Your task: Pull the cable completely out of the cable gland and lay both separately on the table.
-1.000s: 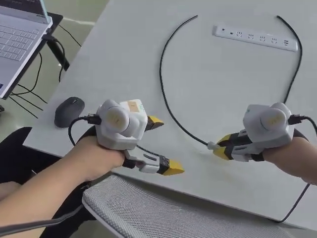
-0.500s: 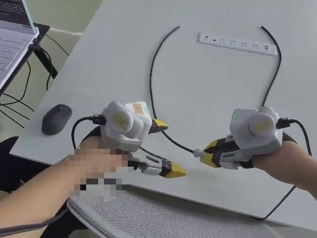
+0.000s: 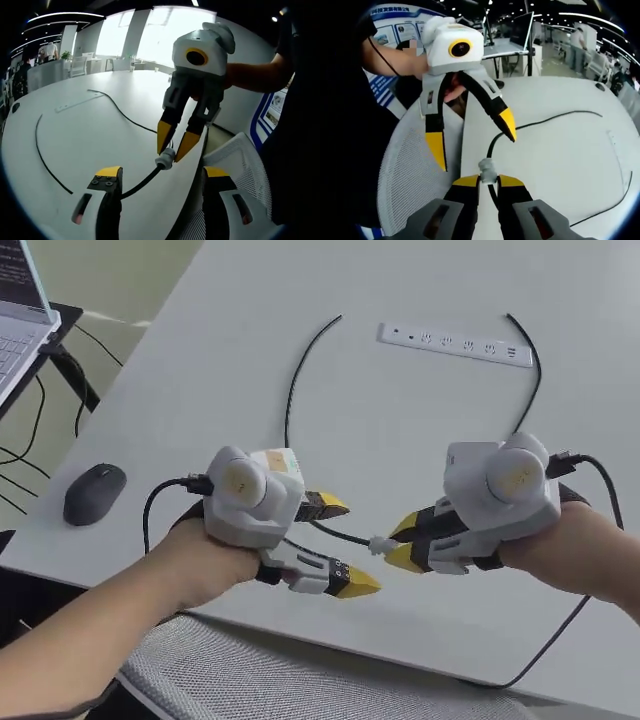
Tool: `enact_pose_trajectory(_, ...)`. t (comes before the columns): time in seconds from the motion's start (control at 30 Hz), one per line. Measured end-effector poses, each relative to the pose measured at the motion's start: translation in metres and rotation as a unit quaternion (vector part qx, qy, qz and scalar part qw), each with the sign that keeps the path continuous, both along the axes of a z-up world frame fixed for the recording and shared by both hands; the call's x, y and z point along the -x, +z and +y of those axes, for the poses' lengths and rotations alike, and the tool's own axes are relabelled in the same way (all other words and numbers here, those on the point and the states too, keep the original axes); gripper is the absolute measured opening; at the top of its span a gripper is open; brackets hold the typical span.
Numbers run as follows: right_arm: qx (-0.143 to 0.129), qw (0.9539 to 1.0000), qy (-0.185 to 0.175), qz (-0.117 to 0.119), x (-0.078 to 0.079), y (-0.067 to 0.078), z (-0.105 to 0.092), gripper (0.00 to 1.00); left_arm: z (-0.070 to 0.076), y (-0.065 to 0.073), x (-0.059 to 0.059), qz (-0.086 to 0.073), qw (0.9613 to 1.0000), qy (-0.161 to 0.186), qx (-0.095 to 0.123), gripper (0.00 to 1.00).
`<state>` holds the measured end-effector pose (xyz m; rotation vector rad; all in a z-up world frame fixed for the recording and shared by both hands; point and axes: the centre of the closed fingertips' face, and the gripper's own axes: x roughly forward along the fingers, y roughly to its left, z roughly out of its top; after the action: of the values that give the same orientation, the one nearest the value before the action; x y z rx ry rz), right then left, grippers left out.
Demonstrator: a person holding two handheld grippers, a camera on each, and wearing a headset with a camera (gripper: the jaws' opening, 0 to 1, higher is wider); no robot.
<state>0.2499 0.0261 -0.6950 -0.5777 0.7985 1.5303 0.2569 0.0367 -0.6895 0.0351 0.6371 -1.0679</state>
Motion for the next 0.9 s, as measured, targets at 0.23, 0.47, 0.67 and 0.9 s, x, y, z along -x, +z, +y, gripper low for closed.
enact_pose_trajectory(0.23,-0.006,0.9998,0.021,-0.004,0.003,0.004,-0.003,0.08,-0.006,0.001,-0.001,0.004,0.9999,-0.003,0.01,0.59)
enact_pose_trajectory(0.47,-0.02,0.9993,0.032,0.004,0.004,0.006,-0.009,0.08,-0.014,0.004,0.001,-0.003,0.9995,-0.024,0.022,0.44)
enact_pose_trajectory(0.67,-0.032,0.999,0.03,0.013,0.002,0.009,-0.013,0.08,-0.022,0.007,0.002,-0.016,0.9987,-0.041,0.026,0.34)
enact_pose_trajectory(0.9,-0.035,0.9985,0.04,0.01,0.006,0.009,-0.015,0.08,-0.027,0.007,0.005,-0.016,0.9983,-0.05,0.028,0.28)
